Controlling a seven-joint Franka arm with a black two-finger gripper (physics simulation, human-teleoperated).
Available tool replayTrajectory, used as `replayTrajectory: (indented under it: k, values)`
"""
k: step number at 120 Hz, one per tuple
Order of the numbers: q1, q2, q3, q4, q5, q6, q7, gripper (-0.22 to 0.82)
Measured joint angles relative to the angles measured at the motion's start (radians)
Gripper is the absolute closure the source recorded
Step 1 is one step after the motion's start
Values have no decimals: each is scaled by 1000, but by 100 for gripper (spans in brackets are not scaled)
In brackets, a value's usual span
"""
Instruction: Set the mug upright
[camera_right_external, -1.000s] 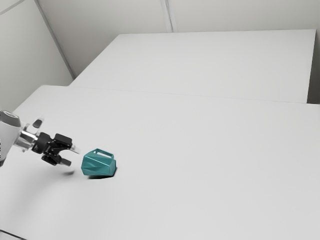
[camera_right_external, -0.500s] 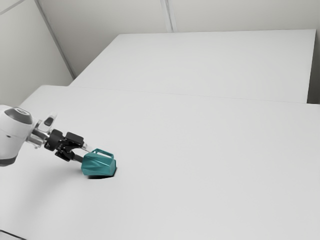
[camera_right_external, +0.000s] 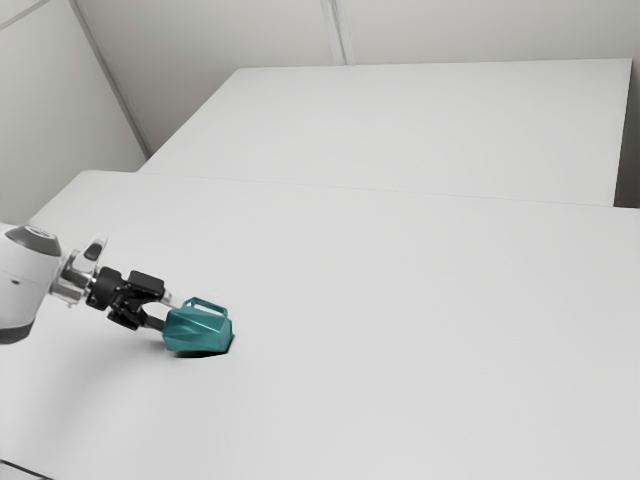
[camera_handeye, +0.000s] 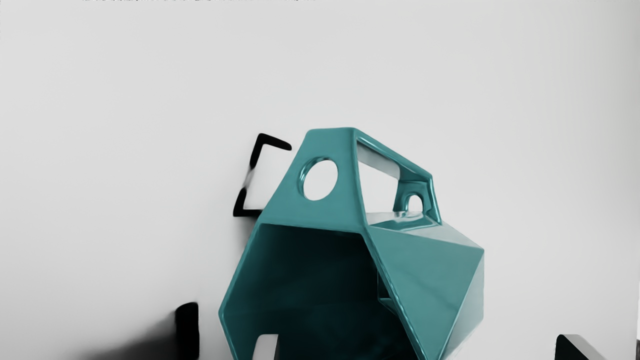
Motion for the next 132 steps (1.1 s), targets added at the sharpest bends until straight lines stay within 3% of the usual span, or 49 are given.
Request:
replayTrajectory:
  k: [35,55,103,132]
  values:
    - [-14,31,0,2,-72,-14,9,4]
    - [-24,39,0,2,-86,-18,13,15]
    - [-19,46,0,2,-87,-25,18,57]
    - [-21,47,-1,2,-76,-17,14,67]
